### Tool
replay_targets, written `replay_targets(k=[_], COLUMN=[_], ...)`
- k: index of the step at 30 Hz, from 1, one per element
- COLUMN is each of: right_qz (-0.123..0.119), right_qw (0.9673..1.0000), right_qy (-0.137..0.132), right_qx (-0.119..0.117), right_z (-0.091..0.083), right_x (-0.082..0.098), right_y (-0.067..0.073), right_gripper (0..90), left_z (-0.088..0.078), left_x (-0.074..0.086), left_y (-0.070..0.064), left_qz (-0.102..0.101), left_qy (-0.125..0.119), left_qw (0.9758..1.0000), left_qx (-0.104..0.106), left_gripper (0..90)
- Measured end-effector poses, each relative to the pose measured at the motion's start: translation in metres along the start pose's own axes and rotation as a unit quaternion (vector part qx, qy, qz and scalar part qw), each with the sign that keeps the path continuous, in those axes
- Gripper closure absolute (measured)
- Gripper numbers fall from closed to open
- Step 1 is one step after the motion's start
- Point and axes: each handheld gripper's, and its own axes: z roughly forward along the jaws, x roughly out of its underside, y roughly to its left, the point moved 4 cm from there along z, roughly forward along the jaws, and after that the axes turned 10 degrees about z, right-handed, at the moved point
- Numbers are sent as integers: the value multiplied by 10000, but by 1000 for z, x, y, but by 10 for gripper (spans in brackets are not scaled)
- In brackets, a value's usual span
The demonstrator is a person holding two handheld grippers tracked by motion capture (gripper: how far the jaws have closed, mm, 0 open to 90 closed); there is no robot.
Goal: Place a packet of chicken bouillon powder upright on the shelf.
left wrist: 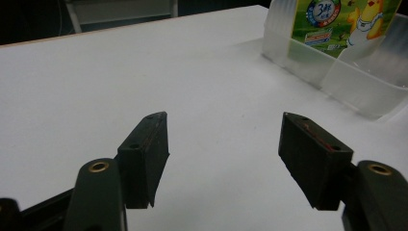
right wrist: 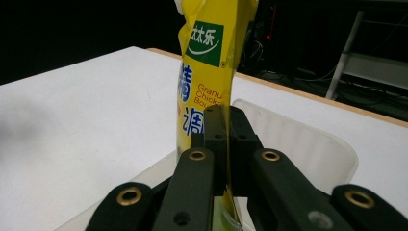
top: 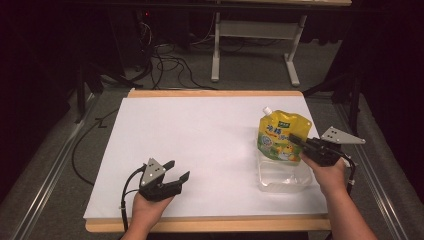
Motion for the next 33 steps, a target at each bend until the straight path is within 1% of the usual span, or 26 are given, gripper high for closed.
replay_targets(k=[2,7,8,10,12,15,19,22,23,24,25,28,31,32,33], right_qz=[48,78,123,116,119,202,324,344,344,348,364,395,431,416,416], right_qw=[10000,10000,9999,9999,9999,9997,9993,9992,9992,9992,9990,9987,9982,9981,9981], right_qy=[4,30,27,20,29,37,110,85,85,67,77,66,1,-14,-14], right_qx=[6,42,42,43,60,93,147,182,182,206,228,322,417,452,452], right_z=[-1,-5,-5,-6,-6,-7,-6,-7,-7,-8,-8,-10,-12,-12,-12], right_x=[3,9,10,11,11,10,11,10,10,8,8,7,6,5,5], right_y=[-1,-3,-3,-4,-3,-4,-4,-4,-4,-3,-2,-1,-1,0,0], right_gripper=[900,900,900,900,877,812,665,562,562,504,476,407,328,308,308], left_z=[0,0,0,0,0,0,0,0,0,0,0,0,0,-1,-1], left_x=[0,0,0,0,0,0,0,0,0,0,0,0,0,-1,-1], left_y=[0,0,0,0,0,0,0,-1,-1,-1,-1,-1,-1,-1,-1], left_qz=[5,3,3,8,14,7,-4,4,4,8,8,9,14,14,9], left_qy=[10,3,6,3,5,2,-7,-10,-10,-10,-7,-5,-8,-9,-14], left_qw=[10000,10000,10000,10000,10000,10000,10000,10000,10000,10000,10000,10000,10000,10000,10000], left_qx=[8,3,5,0,3,1,13,13,13,19,21,23,20,20,21], left_gripper=[352,352,352,352,352,352,352,352,352,352,352,352,352,352,352])
